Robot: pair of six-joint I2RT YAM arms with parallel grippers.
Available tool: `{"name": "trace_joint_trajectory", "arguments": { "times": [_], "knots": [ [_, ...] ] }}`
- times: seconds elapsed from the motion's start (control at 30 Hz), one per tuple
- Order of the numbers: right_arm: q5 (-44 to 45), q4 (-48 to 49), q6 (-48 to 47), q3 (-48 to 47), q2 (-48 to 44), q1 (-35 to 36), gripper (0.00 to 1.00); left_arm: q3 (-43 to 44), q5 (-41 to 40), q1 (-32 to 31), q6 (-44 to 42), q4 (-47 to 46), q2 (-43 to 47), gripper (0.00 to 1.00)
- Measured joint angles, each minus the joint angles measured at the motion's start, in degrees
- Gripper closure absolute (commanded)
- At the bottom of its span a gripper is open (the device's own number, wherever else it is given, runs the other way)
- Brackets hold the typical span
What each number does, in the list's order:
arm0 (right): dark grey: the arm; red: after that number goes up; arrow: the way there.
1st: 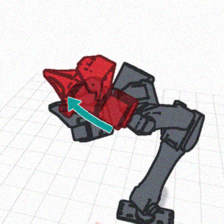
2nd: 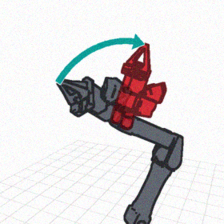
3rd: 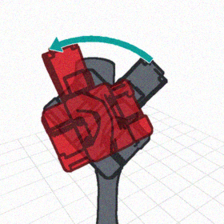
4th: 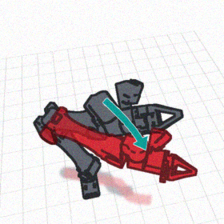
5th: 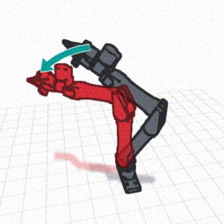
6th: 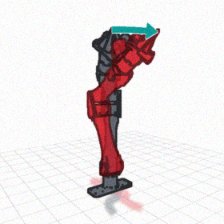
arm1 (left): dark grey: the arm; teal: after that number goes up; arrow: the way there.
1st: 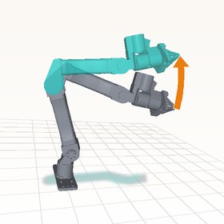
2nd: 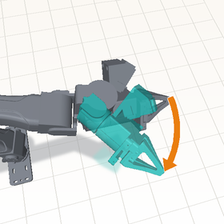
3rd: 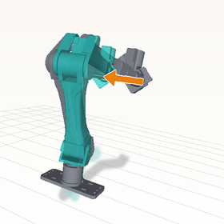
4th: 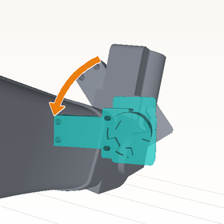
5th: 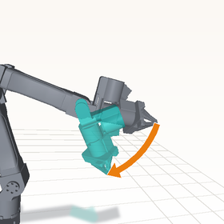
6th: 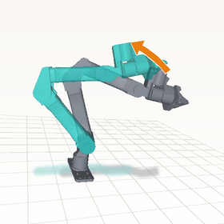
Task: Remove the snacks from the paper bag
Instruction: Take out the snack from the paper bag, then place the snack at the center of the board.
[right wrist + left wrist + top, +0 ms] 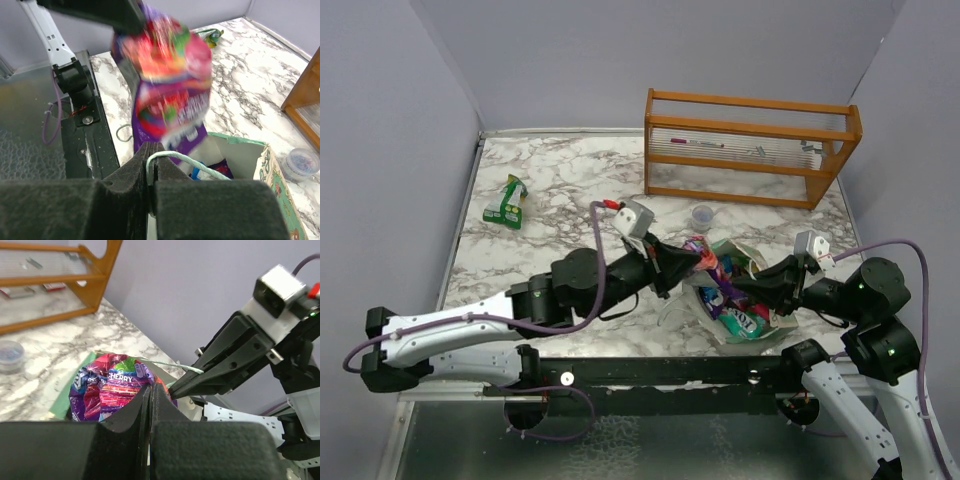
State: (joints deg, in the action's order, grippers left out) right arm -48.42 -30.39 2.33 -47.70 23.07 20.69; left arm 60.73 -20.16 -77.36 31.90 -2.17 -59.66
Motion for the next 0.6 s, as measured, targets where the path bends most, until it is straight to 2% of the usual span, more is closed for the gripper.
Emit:
{"name": "trace_joint_trajectory", "arguments": {
  "times": [0.13, 0.3, 0.47, 0.6],
  "knots": [
    [0.31, 0.0, 0.04, 0.04, 0.0, 0.0, 0.98, 2.16, -2.49, 0.0, -1.88, 6.93, 6.43, 1.0],
    [0.66, 0.02, 0.37, 0.33, 0.0, 0.02, 0.98, 2.99, -11.17, 0.0, -1.27, 18.38, 15.72, 1.0],
    [0.94, 0.02, 0.39, 0.59, -0.39, 0.02, 0.98, 3.28, -21.77, 0.02, 4.85, 35.1, 21.24, 1.0],
    [1.01, 0.04, 0.39, 0.59, -0.46, 0.04, 0.98, 2.23, -27.76, 0.02, 12.17, 48.76, 21.4, 1.0]
  ]
}}
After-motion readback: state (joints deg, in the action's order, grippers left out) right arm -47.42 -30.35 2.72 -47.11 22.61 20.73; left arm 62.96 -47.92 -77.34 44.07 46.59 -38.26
